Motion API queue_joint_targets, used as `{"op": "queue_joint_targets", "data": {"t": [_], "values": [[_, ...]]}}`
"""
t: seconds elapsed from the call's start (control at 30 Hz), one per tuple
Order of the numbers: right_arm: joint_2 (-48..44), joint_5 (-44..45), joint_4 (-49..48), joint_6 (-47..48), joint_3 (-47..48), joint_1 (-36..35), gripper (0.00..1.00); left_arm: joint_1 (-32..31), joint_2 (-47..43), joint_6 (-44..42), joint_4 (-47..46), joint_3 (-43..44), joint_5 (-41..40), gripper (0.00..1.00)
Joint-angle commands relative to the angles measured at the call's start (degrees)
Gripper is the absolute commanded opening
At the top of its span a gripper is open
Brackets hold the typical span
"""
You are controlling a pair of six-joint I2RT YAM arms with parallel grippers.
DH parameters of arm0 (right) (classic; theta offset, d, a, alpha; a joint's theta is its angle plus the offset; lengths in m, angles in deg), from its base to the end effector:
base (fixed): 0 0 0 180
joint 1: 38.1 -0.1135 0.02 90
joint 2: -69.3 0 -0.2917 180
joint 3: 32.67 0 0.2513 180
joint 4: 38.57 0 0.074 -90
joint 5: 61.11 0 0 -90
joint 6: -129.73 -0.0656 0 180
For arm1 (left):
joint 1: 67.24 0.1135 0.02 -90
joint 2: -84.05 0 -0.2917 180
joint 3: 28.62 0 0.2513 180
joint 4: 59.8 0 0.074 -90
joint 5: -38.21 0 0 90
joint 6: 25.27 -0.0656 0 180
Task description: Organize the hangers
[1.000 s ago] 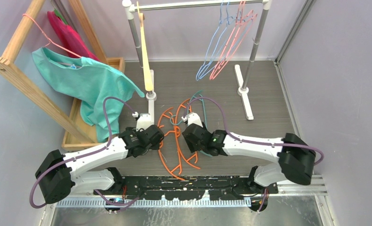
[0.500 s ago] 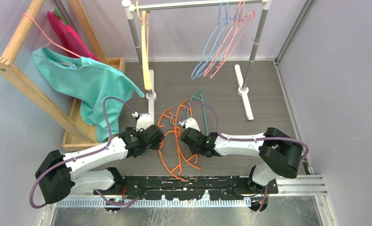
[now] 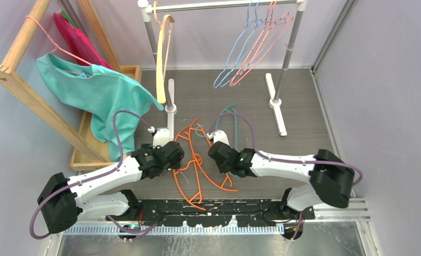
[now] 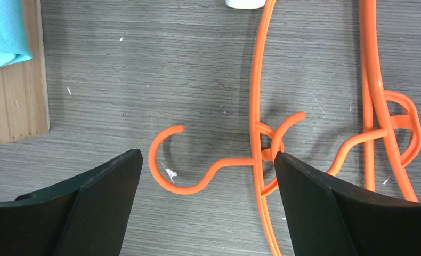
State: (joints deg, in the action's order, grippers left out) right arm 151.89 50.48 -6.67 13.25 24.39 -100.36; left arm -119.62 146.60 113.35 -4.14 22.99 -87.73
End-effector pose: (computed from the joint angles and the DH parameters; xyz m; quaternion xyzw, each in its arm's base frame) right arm 0.1525 0.2382 0.1807 -0.2397 0.9134 0.0641 0.3226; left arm 0.1421 -0.1212 0.2080 -0.0320 0.9330 0.0433 0.3558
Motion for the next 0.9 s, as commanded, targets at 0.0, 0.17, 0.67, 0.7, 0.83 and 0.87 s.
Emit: {"op": "queue_joint_targets", "data": {"t": [0.0,0.17,0.67,0.7,0.83,0.87], "values": [[-10.3,-2.3,2.2,-0.6,6.8,-0.1,0.01,0.1,-1.2,-0.1,-0.7,0.4,-1.3,0.98],[-16.1,-3.2,4.2,-3.1,11.6,-0.1,0.01,0.1,-0.7,-0.1,-1.2,0.4,-1.0,0.98],[-19.0,-21.8,-3.1,-6.7,25.0,0.6,0.01,0.1,-3.4,-0.4,-1.5,-0.6,-0.9,0.98],[-19.4,-20.4,-3.9,-6.7,25.9,0.6,0.01,0.1,-3.6,-0.4,-1.5,-0.7,-0.9,0.98],[-20.2,-14.3,-10.0,-6.9,27.8,0.6,0.01,0.1,-4.4,-0.1,-1.9,-1.5,-0.5,0.98],[-20.3,-13.7,-12.5,-7.0,27.6,0.8,0.01,0.1,-4.6,0.0,-2.1,-1.8,-0.4,0.98]]}}
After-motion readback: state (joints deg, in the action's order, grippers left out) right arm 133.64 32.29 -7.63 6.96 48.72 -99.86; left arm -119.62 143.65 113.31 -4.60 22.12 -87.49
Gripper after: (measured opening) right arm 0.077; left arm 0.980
